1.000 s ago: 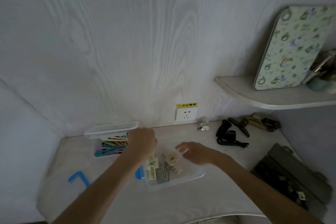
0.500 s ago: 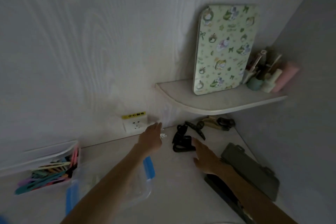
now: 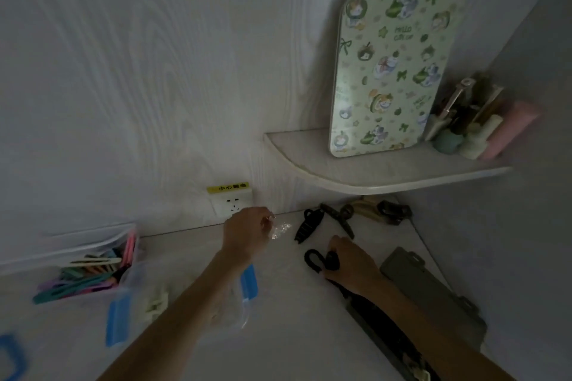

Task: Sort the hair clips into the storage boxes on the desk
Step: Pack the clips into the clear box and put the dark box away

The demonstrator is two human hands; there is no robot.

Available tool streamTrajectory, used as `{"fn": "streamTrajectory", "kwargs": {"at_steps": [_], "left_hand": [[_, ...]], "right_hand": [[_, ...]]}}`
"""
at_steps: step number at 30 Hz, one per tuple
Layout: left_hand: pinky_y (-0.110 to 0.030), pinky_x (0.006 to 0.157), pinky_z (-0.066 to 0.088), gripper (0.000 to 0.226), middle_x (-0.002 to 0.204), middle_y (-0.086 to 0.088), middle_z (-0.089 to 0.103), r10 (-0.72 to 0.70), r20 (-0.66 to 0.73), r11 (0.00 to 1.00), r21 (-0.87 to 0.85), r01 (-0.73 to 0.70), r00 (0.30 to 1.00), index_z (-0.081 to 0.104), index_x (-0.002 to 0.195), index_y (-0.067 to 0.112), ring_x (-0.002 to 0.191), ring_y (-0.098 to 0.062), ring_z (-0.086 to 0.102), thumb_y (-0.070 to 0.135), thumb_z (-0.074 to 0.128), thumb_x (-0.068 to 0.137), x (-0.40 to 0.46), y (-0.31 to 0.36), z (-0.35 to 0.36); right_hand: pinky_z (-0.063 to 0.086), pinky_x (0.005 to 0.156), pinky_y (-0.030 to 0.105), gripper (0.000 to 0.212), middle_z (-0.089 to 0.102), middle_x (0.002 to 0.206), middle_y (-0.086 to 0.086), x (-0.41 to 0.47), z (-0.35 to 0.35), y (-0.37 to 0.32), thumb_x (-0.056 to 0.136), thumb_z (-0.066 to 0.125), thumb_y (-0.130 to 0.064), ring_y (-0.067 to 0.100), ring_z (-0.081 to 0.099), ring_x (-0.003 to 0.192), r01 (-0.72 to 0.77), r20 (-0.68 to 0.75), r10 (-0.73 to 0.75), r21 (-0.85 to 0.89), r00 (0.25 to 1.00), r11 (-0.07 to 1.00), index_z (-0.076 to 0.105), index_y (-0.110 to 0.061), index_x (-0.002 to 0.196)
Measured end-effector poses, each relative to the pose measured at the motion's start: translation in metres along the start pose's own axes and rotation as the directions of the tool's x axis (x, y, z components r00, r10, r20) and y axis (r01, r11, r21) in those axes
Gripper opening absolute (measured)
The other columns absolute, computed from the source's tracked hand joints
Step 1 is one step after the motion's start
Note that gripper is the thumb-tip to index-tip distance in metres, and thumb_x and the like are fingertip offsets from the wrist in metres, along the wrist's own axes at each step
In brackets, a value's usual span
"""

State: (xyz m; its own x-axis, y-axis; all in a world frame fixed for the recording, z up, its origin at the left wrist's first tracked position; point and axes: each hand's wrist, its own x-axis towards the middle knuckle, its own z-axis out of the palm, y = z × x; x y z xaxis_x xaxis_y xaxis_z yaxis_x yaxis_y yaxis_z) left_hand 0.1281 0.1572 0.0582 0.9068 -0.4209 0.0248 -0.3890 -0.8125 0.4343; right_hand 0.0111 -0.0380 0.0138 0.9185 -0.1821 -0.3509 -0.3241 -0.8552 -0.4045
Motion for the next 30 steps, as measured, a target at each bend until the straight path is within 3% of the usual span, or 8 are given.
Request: {"fn": "streamTrajectory", "kwargs": {"at_steps": [5,8,10,13,17,22,26,30], "left_hand": [[-0.012,0.068,0.052,0.013,0.068,0.024,0.065,-0.15,-0.114,0.927,-0.362,0.099,0.982,0.065,0.082,0.039,0.064,0.013,0.063,0.027,0.07,0.08,-0.046,-0.04,-0.061],[-0.008,0.06,0.051,0.019,0.068,0.018,0.069,-0.235,-0.027,0.842,-0.504,0.19,0.972,0.066,0.081,0.034,0.06,0.006,0.066,0.018,0.075,0.076,-0.072,-0.073,-0.084],[-0.017,0.062,0.055,0.02,0.065,0.015,0.071,-0.261,0.015,0.826,-0.515,0.231,0.965,0.068,0.078,0.033,0.061,-0.002,0.069,0.016,0.076,0.076,-0.089,-0.093,-0.093],[-0.016,0.063,0.053,0.021,0.057,0.026,0.066,-0.271,0.06,0.883,-0.383,0.272,0.961,0.066,0.075,0.036,0.06,0.002,0.068,0.018,0.076,0.075,-0.11,-0.115,-0.097],[-0.019,0.066,0.05,0.017,0.06,0.023,0.063,-0.341,0.125,0.92,-0.16,0.358,0.932,0.063,0.073,0.041,0.07,0.001,0.067,0.026,0.073,0.073,-0.131,-0.128,-0.086],[-0.017,0.063,0.042,0.009,0.086,0.012,0.071,-0.401,0.013,0.916,0.039,0.4,0.916,0.071,0.086,0.03,0.084,-0.007,0.065,0.034,0.067,0.079,-0.131,-0.118,-0.072],[-0.024,0.072,0.046,0.017,0.096,0.004,0.071,-0.416,-0.048,0.888,0.192,0.417,0.908,0.07,0.094,0.023,0.091,-0.016,0.066,0.033,0.062,0.084,-0.126,-0.115,-0.064],[-0.025,0.073,0.047,0.021,0.095,0.003,0.07,-0.392,-0.008,0.872,0.316,0.374,0.92,0.067,0.1,0.02,0.088,-0.016,0.066,0.035,0.058,0.088,-0.127,-0.115,-0.057]], "right_hand": [[0.036,0.065,0.018,0.026,0.05,0.094,0.001,-0.005,0.002,0.003,0.087,0.059,-0.038,0.017,0.051,0.09,-0.007,0.108,0.003,0.03,0.994,1.0,0.045,-0.017,0.088],[0.029,0.056,0.017,0.031,0.042,0.075,-0.005,0.0,-0.008,-0.011,0.093,0.049,-0.034,0.018,0.051,0.08,0.019,0.154,-0.019,0.004,0.988,1.0,0.035,-0.021,0.069],[0.034,0.06,0.023,0.027,0.047,0.075,-0.004,0.005,-0.02,-0.035,0.094,0.048,-0.035,0.016,0.05,0.078,0.017,0.18,-0.019,0.013,0.984,1.0,0.039,-0.018,0.074],[0.036,0.059,0.02,0.027,0.049,0.071,-0.008,0.001,-0.048,-0.092,0.089,0.054,-0.04,0.015,0.053,0.075,0.099,0.093,-0.103,0.039,0.99,0.994,0.043,-0.023,0.072],[0.033,0.053,0.018,0.033,0.053,0.067,-0.008,-0.028,-0.062,-0.179,0.081,0.064,-0.047,0.004,0.047,0.059,0.331,-0.002,-0.333,0.11,0.943,0.937,0.047,-0.02,0.07],[0.036,0.066,0.028,0.034,0.055,0.082,0.004,-0.023,-0.008,-0.228,0.083,0.057,-0.048,0.02,0.053,0.075,0.494,0.107,-0.489,-0.337,0.866,0.801,0.053,-0.014,0.085],[0.033,0.065,0.03,0.032,0.034,0.063,0.001,-0.006,0.018,-0.23,0.09,0.052,-0.041,0.021,0.045,0.073,0.462,0.14,-0.454,-0.477,0.88,0.748,0.046,-0.012,0.08],[0.031,0.062,0.029,0.038,0.054,0.08,0.005,-0.003,0.036,-0.23,0.094,0.046,-0.043,0.022,0.058,0.085,0.464,0.187,-0.445,-0.579,0.876,0.67,0.061,-0.009,0.097]]}}
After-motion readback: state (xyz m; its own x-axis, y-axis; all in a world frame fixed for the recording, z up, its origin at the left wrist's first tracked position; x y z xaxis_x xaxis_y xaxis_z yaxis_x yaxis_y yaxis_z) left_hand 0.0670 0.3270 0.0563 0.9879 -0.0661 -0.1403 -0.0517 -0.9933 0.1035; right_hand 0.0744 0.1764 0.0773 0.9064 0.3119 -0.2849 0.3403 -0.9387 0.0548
